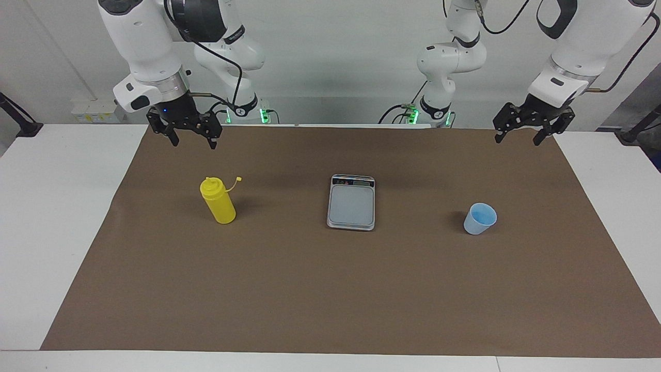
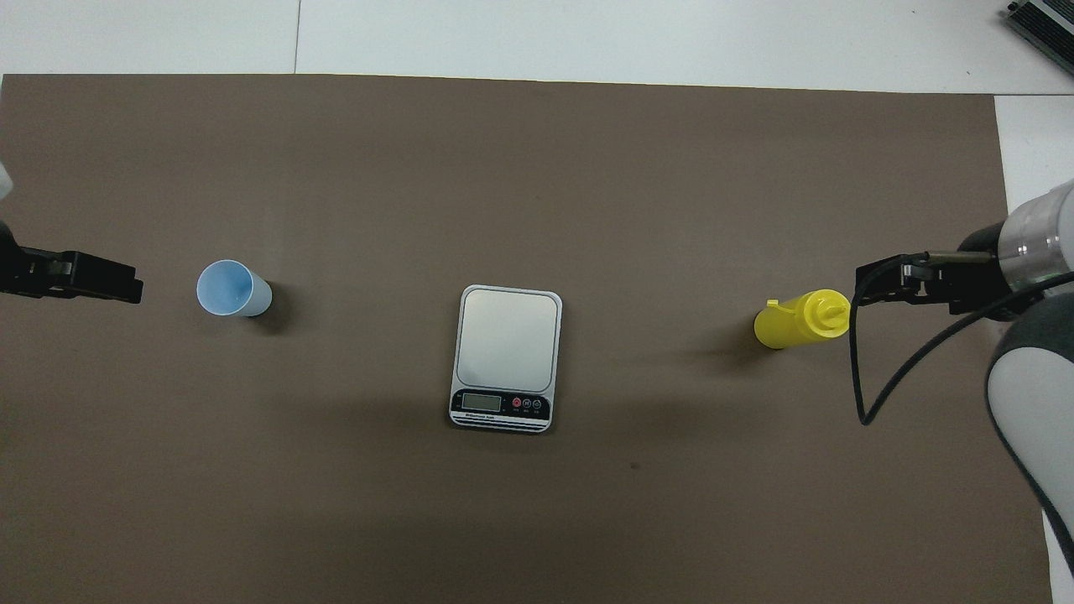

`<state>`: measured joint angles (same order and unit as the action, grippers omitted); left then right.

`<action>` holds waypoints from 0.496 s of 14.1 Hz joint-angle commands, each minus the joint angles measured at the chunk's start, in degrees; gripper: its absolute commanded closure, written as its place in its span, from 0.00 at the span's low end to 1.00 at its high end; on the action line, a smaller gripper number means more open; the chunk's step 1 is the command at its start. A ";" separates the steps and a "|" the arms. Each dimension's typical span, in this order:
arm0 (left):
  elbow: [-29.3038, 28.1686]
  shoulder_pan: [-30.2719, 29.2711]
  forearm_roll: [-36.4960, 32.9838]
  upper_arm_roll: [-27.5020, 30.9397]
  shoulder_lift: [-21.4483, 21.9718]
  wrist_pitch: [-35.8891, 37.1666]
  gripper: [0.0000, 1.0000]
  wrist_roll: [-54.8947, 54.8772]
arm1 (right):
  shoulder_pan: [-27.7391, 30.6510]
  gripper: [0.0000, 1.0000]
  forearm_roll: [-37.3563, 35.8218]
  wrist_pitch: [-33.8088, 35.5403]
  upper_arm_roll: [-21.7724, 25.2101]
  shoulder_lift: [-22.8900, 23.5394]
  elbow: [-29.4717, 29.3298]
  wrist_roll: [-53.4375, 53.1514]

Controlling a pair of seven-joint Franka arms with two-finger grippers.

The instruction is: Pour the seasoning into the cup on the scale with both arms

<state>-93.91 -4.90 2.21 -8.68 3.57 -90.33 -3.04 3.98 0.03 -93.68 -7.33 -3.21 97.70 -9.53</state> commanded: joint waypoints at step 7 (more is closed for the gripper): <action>-0.05 -0.63 0.42 -0.19 0.74 0.42 0.00 -1.09 | 0.59 0.00 -0.29 0.52 -0.40 -0.31 0.38 1.01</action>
<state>-93.91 -4.91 2.21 -8.68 3.58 -90.33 -3.05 3.98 0.03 -93.68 -7.33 -3.21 97.70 -9.53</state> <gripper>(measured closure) 0.000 0.000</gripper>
